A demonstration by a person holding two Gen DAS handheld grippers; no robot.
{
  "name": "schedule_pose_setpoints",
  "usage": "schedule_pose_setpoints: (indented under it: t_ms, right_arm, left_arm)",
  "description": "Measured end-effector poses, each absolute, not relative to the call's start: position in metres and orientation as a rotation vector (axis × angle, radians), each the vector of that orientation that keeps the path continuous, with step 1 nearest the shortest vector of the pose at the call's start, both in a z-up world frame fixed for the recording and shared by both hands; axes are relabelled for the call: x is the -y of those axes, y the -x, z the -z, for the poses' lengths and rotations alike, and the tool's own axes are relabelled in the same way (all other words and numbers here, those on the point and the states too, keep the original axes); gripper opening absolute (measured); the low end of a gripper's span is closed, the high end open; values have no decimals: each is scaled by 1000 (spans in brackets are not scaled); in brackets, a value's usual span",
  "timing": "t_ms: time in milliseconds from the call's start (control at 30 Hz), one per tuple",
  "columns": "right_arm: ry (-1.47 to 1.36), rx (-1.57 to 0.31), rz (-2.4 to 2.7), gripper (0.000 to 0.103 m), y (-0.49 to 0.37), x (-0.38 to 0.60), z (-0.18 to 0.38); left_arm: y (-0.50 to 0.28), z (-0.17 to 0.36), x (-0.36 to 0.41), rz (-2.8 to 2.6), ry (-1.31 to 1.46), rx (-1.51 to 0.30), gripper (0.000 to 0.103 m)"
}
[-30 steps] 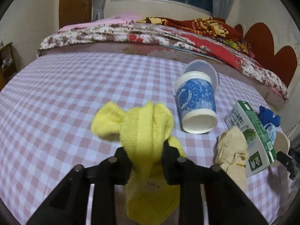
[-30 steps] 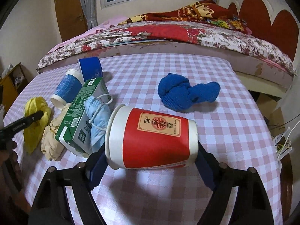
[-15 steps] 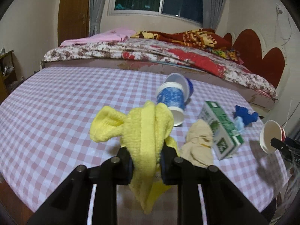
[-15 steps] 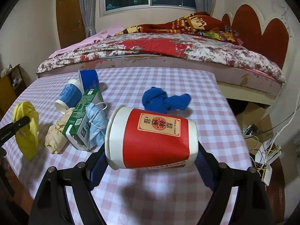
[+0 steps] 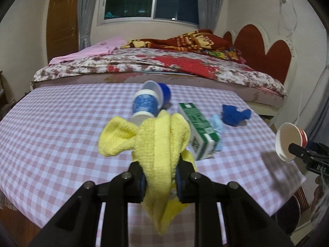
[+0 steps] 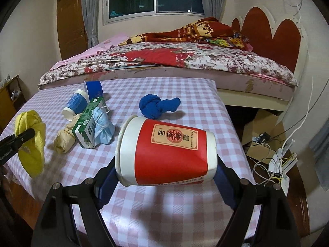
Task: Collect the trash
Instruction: 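Carry the yellow cloth and red paper cup toward the black bin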
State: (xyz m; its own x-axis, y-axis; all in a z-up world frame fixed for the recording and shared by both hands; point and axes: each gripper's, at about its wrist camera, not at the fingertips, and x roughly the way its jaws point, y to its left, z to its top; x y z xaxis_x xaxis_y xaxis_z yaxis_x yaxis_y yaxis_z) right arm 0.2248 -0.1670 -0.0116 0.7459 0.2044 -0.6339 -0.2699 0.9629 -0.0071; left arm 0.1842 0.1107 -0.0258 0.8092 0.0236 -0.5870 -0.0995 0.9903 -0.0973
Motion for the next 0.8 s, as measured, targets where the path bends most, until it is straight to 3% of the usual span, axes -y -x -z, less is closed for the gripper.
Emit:
schedule_pose_setpoints:
  t_ms: [800]
  right_arm:
    - [37, -646, -109, 85, -159, 265, 5]
  left_arm:
    - [-157, 24, 21, 219, 44, -625, 23]
